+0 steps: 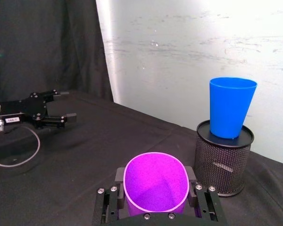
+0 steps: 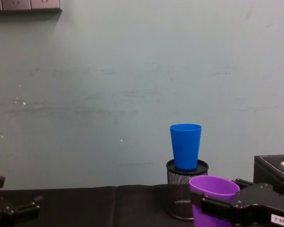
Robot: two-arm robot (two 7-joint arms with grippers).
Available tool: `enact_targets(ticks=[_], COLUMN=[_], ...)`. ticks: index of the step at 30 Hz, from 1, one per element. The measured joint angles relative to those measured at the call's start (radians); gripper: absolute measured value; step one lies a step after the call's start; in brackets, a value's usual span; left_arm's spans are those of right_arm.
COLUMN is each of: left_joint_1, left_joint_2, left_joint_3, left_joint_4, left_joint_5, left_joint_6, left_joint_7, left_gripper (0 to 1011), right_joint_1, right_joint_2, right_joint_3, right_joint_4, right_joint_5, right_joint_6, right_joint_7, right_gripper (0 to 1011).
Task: Pick up one cup with a gripper and tap it against the other cup.
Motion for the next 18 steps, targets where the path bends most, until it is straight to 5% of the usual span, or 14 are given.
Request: enact_targets(ticks=[18], left_joint_1=[0.000], left_joint_2=[0.000], left_joint_3=[0.000], left_joint_4=[0.000], left_joint_5=[0.000], left_joint_6=[0.000], left_joint_7=[0.000], left_gripper=[1000], right_joint_1=[0.022], right_joint_2=[-0.012], right_joint_3=[-0.022], right_joint_4=[0.041], right_joint_5=[-0.018], right_joint_6=[-0.011], right_joint_7=[0.022], right_gripper=[733])
